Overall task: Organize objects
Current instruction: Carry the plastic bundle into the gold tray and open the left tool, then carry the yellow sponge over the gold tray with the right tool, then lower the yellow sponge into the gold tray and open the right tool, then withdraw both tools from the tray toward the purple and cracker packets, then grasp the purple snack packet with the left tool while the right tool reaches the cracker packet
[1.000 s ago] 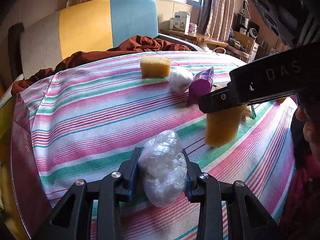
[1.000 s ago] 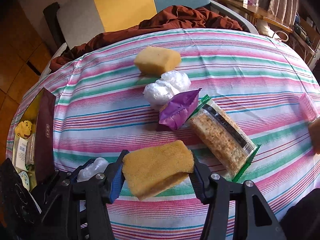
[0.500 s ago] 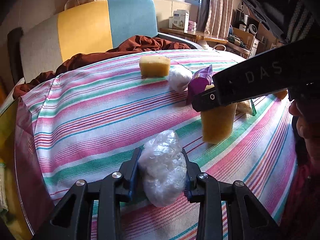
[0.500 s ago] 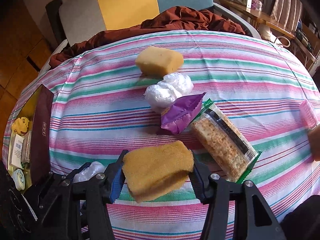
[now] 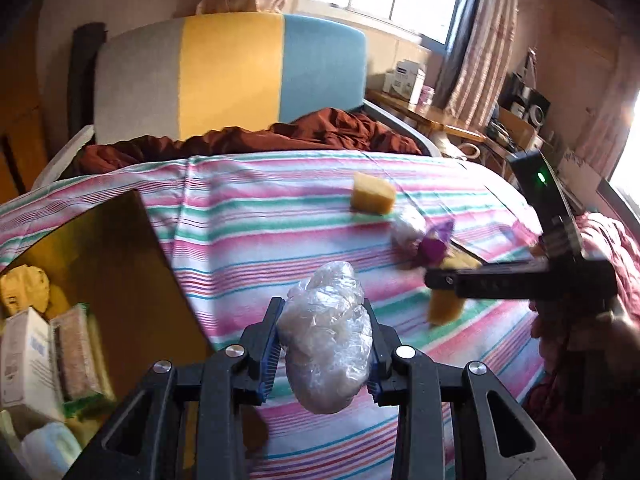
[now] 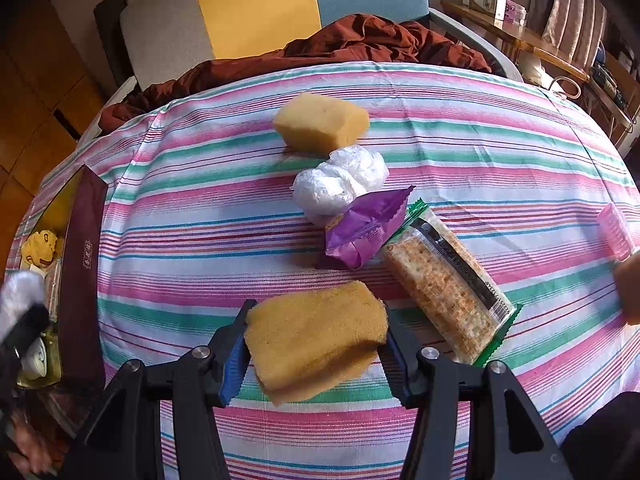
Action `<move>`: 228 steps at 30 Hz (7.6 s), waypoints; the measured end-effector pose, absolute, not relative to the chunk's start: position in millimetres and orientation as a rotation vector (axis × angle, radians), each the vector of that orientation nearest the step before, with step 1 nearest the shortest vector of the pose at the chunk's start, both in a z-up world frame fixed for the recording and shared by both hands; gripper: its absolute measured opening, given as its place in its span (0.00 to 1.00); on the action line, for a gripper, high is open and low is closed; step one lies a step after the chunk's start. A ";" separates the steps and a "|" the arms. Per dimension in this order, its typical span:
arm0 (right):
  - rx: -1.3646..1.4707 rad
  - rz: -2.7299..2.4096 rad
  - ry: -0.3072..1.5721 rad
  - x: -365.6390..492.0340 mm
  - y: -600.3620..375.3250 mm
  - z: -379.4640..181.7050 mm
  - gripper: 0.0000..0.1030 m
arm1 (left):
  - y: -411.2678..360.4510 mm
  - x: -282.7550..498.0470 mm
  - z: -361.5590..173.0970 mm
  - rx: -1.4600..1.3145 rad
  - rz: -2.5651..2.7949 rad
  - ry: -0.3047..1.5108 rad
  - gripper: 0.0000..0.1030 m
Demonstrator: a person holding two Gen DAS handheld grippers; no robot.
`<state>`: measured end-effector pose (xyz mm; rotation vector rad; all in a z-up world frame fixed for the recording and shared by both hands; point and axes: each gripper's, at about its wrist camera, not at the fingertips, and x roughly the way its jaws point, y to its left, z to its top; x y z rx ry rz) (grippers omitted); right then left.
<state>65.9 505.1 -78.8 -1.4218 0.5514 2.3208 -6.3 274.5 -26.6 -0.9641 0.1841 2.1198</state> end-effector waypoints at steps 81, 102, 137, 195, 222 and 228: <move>-1.476 2.815 0.021 -30.5 299.0 -2.0 0.56 | 61.4 -15.9 -26.8 -1.076 2.550 -0.059 0.83; -1.611 2.732 -0.094 -158.0 249.0 -49.2 0.83 | 39.1 -18.1 -38.5 -1.125 2.537 -0.105 0.86; -1.235 2.276 0.434 74.9 524.1 -30.2 0.86 | 80.8 -0.3 -25.7 -1.070 2.491 0.016 0.87; -0.949 1.996 1.228 153.2 624.7 -68.7 0.87 | 491.4 -22.2 -97.7 -1.383 1.735 0.137 0.31; -1.017 1.970 1.179 149.2 619.3 -72.3 0.86 | 349.1 2.6 -78.9 -1.400 1.844 0.029 0.60; -1.031 1.971 1.170 146.7 618.9 -72.6 0.86 | 381.7 -8.2 -78.2 -1.419 1.834 0.002 0.57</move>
